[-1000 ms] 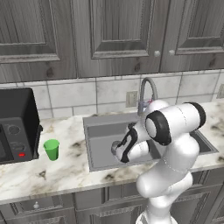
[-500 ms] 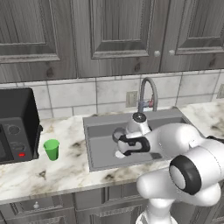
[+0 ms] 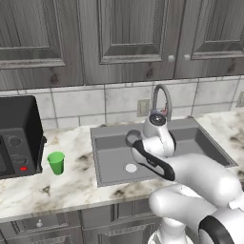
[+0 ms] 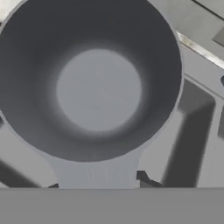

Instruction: Move any existing items from the left basin to the right basin for drying. Then move the cup from the counter to the left basin of the sink for washing.

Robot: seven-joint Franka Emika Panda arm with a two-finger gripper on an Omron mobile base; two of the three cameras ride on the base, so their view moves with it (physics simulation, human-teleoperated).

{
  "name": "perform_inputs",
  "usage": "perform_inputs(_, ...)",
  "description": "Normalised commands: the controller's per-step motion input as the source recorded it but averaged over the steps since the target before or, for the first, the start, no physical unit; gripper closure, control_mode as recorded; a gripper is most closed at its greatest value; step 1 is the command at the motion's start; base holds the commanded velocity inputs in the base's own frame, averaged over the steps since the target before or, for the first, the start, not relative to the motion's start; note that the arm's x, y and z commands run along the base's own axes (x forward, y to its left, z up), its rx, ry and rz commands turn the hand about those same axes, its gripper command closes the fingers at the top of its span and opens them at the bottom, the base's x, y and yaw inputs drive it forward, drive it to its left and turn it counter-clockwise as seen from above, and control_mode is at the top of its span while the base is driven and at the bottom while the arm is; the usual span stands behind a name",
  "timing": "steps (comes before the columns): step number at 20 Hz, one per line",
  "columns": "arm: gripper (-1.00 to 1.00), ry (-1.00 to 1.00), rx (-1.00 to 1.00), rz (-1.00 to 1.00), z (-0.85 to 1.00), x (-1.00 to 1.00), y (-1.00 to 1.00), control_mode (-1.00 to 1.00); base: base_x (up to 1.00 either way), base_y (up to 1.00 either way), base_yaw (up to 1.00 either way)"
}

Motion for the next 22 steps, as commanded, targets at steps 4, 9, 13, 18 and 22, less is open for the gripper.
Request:
perform_inputs(4,1.0,-0.02,0.0,-0.09,0.52,-0.26,-0.16,-1.0,0.0,0.0,0.0)
perform_inputs(9,1.0,0.0,0.02,-0.1,0.26,-0.27,-0.35,-1.0,0.0,0.0,0.0)
perform_inputs(13,1.0,0.0,0.05,-0.08,0.12,-0.33,-0.52,-1.0,0.0,0.0,0.0)
perform_inputs(18,1.0,0.0,0.07,-0.09,0.07,-0.31,-0.49,-1.0,0.0,0.0,0.0)
perform_inputs(22,1.0,0.0,0.07,-0.08,0.11,-0.26,-0.51,-1.0,0.0,0.0,0.0)
